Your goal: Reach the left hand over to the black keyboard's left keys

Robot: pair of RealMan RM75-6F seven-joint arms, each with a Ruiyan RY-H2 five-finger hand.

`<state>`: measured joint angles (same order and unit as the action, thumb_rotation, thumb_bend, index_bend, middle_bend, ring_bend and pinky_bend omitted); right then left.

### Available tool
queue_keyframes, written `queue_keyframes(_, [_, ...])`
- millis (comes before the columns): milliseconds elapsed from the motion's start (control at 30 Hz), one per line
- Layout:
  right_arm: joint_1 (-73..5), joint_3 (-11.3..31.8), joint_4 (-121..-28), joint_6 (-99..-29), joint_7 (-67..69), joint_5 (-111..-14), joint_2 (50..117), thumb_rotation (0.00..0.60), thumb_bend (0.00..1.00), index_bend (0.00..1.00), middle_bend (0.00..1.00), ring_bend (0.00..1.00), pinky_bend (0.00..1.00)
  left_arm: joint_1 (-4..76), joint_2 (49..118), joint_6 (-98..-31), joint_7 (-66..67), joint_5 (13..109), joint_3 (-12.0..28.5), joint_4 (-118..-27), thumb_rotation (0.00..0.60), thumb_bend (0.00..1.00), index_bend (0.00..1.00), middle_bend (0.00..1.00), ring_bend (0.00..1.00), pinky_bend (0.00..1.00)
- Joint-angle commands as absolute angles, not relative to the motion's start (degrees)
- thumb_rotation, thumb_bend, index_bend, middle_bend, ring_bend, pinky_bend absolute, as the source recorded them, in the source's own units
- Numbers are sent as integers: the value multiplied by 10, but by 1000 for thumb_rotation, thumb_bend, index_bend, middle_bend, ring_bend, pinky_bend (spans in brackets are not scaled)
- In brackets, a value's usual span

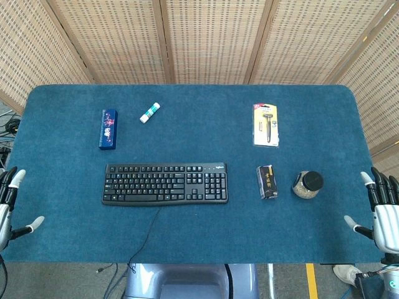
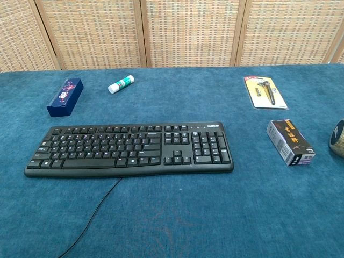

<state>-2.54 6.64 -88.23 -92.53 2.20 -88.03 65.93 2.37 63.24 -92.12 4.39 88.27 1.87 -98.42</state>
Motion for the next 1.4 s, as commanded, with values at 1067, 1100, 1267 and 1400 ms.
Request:
queue_keyframes(1067, [-31,66,-878,-912,21,-872,666,600,78,0,0,0,0,230,638,-467,-12,607,58,-1039,600,900,0,1000,926,805])
queue_keyframes(1100, [-31,67,-877,-911,22,-871,666,600,79,0,0,0,0,240,642,-449,-17,591,59,-1033,600,912,0,1000,926,804])
queue_keyframes(1267, [-33,67,-874,-906,24,-868,666,600,75,0,0,0,0,269,667,-414,-7,556,55,-1002,600,926,0,1000,926,804])
queue_keyframes(1400, [-33,67,-873,-903,25,-865,667,600,75,0,0,0,0,286,685,-404,-4,532,56,-980,600,930,0,1000,926,804])
